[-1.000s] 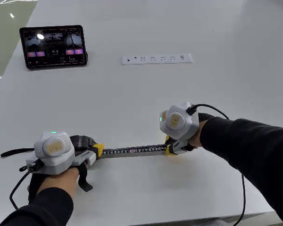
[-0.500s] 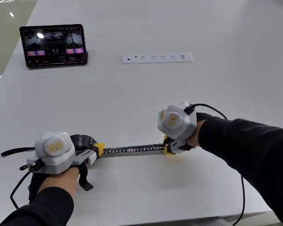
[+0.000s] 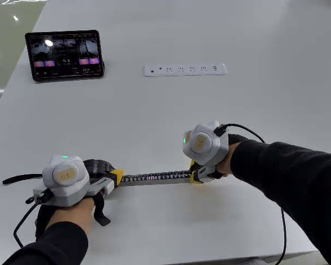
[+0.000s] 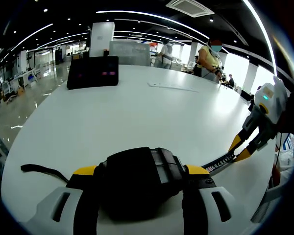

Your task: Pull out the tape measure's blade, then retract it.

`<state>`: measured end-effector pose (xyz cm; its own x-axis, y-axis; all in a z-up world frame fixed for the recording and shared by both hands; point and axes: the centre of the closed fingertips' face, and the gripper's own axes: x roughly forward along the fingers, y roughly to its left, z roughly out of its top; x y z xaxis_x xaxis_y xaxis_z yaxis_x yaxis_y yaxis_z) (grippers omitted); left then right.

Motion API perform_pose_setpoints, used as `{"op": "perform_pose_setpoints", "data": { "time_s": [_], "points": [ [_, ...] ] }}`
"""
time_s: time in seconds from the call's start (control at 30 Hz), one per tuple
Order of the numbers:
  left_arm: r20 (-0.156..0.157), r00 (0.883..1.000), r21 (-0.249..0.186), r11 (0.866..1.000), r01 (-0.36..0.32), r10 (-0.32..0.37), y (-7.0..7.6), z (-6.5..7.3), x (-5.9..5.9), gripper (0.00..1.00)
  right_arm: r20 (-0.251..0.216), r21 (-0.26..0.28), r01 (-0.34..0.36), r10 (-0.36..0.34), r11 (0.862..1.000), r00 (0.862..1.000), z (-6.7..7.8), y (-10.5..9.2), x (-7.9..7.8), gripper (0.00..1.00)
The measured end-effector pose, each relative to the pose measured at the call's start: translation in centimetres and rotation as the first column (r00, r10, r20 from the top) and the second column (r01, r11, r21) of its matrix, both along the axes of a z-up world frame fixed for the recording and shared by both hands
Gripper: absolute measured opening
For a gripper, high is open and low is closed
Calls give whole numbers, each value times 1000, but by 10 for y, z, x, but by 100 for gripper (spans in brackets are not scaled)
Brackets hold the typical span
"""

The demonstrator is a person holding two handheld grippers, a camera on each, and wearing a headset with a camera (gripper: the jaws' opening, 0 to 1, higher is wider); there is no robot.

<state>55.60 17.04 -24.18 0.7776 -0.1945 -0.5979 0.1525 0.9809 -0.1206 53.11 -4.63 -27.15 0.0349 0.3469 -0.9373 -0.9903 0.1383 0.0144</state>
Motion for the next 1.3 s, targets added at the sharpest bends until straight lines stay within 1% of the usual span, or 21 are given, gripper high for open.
{"op": "perform_pose_setpoints", "data": {
  "time_s": [0.13, 0.33, 0.6, 1.3],
  "points": [
    [-7, 1000, -1, 1000, 2, -2, 0, -1, 0, 65, 2, 6, 0, 0, 1000, 1000, 0, 2, 0, 11],
    [-7, 1000, -2, 1000, 2, -2, 1, -1, 0, 65, 2, 10, -4, 4, 1000, 1000, 0, 5, 0, 11],
    [-15, 1000, -9, 1000, 4, -4, 1, -1, 1, 64, -2, 17, -7, 7, 1000, 1000, 0, 10, 1, 11],
    [-19, 1000, -14, 1000, 4, -4, -1, -1, -1, 64, 3, 28, -6, 6, 1000, 1000, -1, 22, 1, 11]
  ]
}}
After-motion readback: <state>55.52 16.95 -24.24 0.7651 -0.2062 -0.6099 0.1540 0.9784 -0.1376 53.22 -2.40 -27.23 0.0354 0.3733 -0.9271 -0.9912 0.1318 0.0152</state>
